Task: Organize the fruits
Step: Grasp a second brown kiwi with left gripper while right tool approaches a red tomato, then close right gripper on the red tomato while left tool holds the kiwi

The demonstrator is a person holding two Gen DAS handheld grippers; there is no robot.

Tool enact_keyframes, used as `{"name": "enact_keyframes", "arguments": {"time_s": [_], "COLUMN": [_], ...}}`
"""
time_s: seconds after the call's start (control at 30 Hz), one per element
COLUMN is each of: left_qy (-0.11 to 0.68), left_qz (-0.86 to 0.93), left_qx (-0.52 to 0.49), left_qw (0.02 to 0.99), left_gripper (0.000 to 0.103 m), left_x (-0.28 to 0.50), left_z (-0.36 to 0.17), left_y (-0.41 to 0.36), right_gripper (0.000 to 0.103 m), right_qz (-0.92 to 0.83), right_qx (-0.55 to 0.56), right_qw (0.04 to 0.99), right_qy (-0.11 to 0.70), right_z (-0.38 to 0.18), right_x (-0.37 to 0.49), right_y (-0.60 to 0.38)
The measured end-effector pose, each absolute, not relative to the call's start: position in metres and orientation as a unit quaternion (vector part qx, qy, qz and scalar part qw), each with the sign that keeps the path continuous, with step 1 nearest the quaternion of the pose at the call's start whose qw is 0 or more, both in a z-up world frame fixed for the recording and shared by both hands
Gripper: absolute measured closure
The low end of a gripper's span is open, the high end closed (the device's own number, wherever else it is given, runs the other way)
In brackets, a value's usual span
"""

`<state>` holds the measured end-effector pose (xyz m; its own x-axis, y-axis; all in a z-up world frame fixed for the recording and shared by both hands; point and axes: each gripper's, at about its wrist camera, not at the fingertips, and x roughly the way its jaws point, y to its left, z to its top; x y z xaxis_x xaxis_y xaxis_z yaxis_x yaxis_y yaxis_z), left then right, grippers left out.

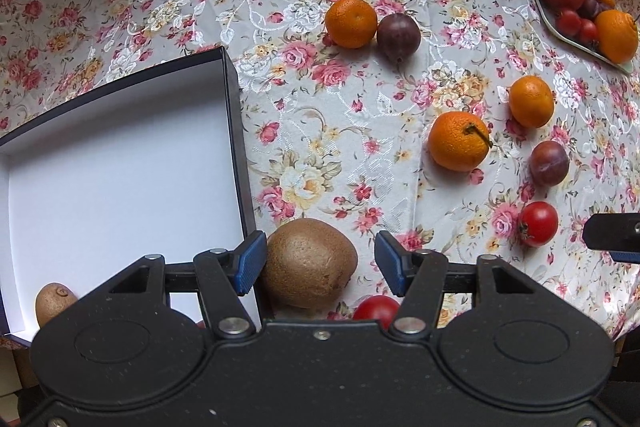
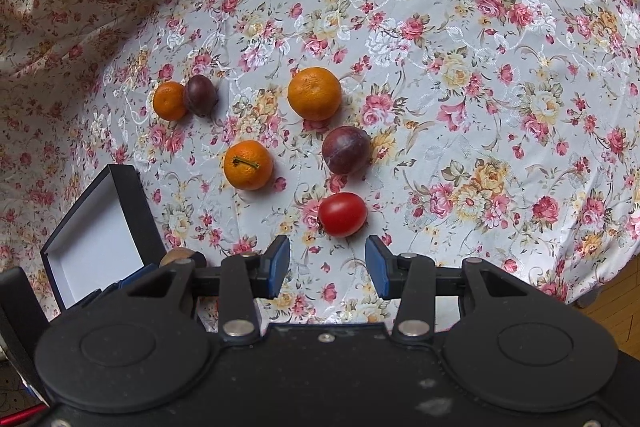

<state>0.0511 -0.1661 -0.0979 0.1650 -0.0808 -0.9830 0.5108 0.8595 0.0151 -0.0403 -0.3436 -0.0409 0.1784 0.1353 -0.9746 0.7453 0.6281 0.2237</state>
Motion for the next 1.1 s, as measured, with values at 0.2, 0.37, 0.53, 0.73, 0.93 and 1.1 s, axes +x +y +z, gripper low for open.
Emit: {"name": "enact_keyframes", "arguments": {"time_s": [0.2, 0.37, 0.53, 0.73, 0.93, 1.1], "left_qy": [0.624, 0.646, 0.641, 0.630, 0.635, 0.640], "left_qz": [-0.202, -0.197, -0.210, -0.249, -0.245, -0.236], "left_qx": [0.180, 0.165, 0.142, 0.103, 0.109, 0.120], "left_qw": [0.733, 0.718, 0.725, 0.729, 0.724, 0.721], "left_gripper": [0.033, 0.027, 0.027, 0.028, 0.028, 0.028], "left_x": [0.050, 0.047, 0.045, 0.046, 0.046, 0.044], "left_z": [-0.107, -0.119, -0.113, -0.099, -0.101, -0.106], "left_y": [-0.172, -0.174, -0.178, -0.183, -0.182, -0.179], "right_gripper": [0.057, 0.057, 0.057, 0.057, 0.057, 0.057], "right_qz": [-0.228, -0.230, -0.233, -0.246, -0.255, -0.253], "right_qx": [0.365, 0.366, 0.368, 0.359, 0.348, 0.346], "right_qw": [0.674, 0.675, 0.675, 0.672, 0.668, 0.665], "right_qy": [0.600, 0.598, 0.595, 0.599, 0.606, 0.611], "right_z": [-0.042, -0.041, -0.041, -0.048, -0.057, -0.065], "right_x": [-0.039, -0.042, -0.045, -0.047, -0.045, -0.039], "right_y": [-0.343, -0.346, -0.349, -0.350, -0.348, -0.344]}}
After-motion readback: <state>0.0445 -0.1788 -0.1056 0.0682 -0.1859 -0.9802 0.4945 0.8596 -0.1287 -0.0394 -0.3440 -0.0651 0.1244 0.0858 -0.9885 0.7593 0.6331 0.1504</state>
